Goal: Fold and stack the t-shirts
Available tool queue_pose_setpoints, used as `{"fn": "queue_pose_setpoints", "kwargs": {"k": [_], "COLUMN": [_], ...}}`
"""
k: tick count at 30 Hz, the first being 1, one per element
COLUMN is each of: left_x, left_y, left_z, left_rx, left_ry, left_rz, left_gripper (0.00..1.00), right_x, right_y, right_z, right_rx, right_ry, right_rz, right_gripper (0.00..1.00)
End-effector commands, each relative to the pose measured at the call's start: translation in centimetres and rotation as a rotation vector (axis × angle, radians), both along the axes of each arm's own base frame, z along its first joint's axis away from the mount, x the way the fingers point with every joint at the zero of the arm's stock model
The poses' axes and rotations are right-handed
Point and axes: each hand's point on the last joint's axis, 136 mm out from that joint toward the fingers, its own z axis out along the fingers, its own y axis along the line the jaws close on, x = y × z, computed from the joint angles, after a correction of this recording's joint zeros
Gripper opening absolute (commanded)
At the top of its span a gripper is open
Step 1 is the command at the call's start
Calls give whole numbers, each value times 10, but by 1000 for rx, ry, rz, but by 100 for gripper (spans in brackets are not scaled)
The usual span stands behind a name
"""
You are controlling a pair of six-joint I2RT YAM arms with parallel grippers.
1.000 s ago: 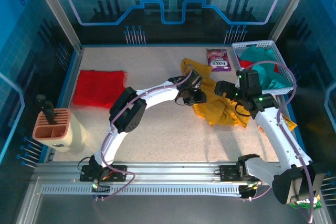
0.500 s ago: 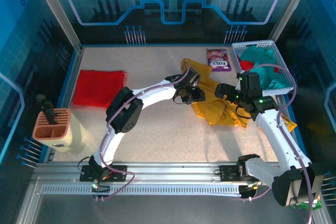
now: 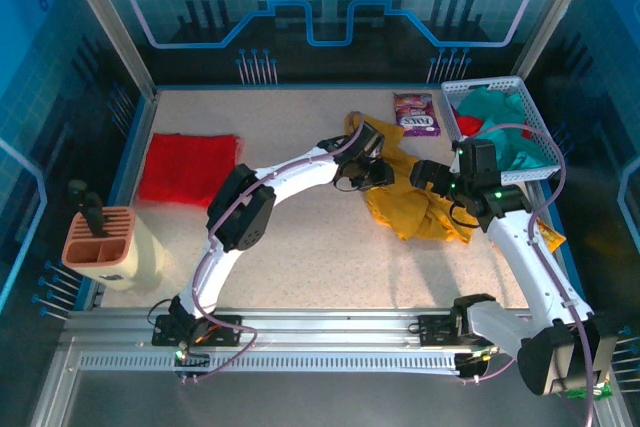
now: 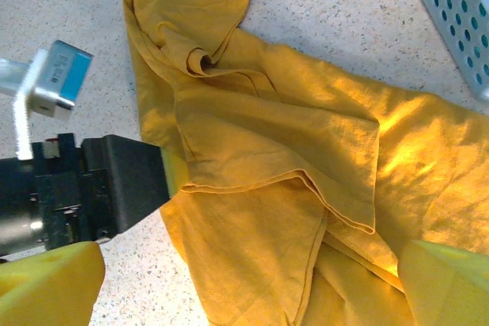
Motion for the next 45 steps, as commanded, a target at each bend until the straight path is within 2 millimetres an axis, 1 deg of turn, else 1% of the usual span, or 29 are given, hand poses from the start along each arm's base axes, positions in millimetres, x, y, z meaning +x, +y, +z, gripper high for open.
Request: {"fn": "queue_pose_setpoints", "kwargs": {"k": [1, 6, 13, 17, 21, 26, 30, 33, 34, 36, 39, 41, 42, 43, 45], "left_x": [0, -3, 0, 2, 4, 4, 6, 8, 9, 10, 12, 13, 14, 15, 18], "left_y": [6, 11, 8, 3, 1, 0, -1, 0, 3, 12, 37, 63, 78, 95, 131], "left_z": [-9, -18, -20, -20, -24, -28, -27, -20, -14, -2, 29, 54, 62, 73, 88], "left_rx": [43, 60, 51, 44, 41, 39, 34, 34, 36, 52, 80, 98, 108, 112, 125], "left_ry": [25, 32, 35, 40, 53, 63, 59, 47, 37, 21, -28, -66, -73, -81, -83], "left_rz": [11, 20, 22, 22, 23, 26, 28, 24, 22, 19, 9, 11, 17, 25, 46], "left_gripper": [35, 37, 38, 36, 32, 30, 20, 2, 0, 0, 0, 0, 0, 0, 0], "right_x": [-1, 0, 1, 2, 1, 0, -1, -1, -1, -1, -2, -2, -2, -1, 0], "right_y": [-5, -4, -5, -5, -7, -9, -9, -9, -9, -10, -11, -11, -10, -10, -9], "right_z": [2, 1, 1, 2, 2, 0, -1, -1, 0, -1, -1, -2, -3, -4, -5], "right_rx": [10, 21, 19, 21, 18, 24, 28, 30, 29, 25, 26, 27, 31, 34, 42], "right_ry": [-10, -8, -8, -9, -8, -5, -3, -3, -4, -3, -3, 0, 0, 2, 4], "right_rz": [-18, -16, -12, -14, -17, -21, -21, -21, -23, -25, -28, -27, -25, -26, -23], "right_gripper": [99, 99, 99, 99, 99, 99, 99, 98, 99, 99, 99, 99, 99, 99, 99]}}
